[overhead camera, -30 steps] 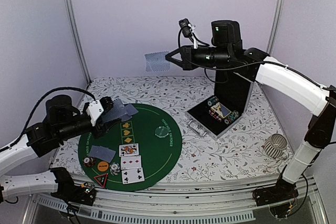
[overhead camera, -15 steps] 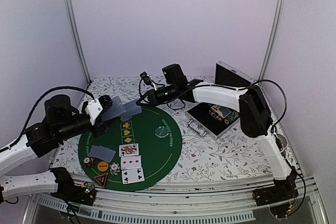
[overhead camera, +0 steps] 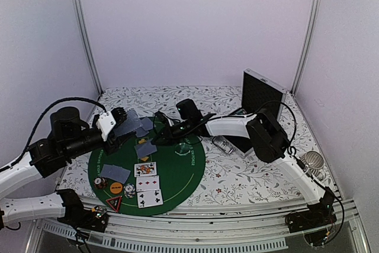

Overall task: Distribute texas hold em gaming equipment
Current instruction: Distribute the poker card in the community card area.

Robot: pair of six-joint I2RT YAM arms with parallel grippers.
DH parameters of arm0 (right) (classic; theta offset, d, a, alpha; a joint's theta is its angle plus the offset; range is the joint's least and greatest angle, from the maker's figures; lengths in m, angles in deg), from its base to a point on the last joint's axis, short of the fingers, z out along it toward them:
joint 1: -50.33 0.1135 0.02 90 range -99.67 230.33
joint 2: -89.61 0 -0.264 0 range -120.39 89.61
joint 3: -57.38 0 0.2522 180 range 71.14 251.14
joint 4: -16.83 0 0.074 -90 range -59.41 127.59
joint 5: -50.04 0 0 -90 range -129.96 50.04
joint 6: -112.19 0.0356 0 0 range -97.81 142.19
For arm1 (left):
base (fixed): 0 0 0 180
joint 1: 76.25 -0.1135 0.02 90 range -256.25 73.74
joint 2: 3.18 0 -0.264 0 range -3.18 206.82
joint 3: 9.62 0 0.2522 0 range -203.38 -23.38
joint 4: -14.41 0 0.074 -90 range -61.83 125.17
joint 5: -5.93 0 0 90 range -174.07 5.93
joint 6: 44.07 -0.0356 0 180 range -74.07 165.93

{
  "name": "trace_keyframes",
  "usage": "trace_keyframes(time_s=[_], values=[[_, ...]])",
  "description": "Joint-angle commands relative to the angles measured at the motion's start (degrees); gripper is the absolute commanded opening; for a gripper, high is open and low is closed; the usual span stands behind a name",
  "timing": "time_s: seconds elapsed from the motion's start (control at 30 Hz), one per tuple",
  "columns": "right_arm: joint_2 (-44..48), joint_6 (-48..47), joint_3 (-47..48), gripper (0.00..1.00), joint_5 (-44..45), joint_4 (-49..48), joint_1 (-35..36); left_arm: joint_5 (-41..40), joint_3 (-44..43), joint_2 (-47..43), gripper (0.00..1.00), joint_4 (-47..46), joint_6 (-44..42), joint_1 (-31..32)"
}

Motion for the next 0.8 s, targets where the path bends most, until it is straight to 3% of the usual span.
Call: trace_keyframes(time_s=[0.0,0.23,0.77], values=[[-0.9,5.6,-0.4,0.01,0.9,-6.5,0.6,-0.2,0.2,0.1,0.54,-1.6,0.2,0.4],[-3.2,9.6,0.1,0.01,2.4,-8.2,2.5,-0.3,0.2,-0.1,0.55,-1.7,0.2,0.5],[-1.6,8.1,-4.6,0.01,5.6,-5.1,2.3,-0.1,0.2,-0.2,0.55,-1.7,0.2,0.5]])
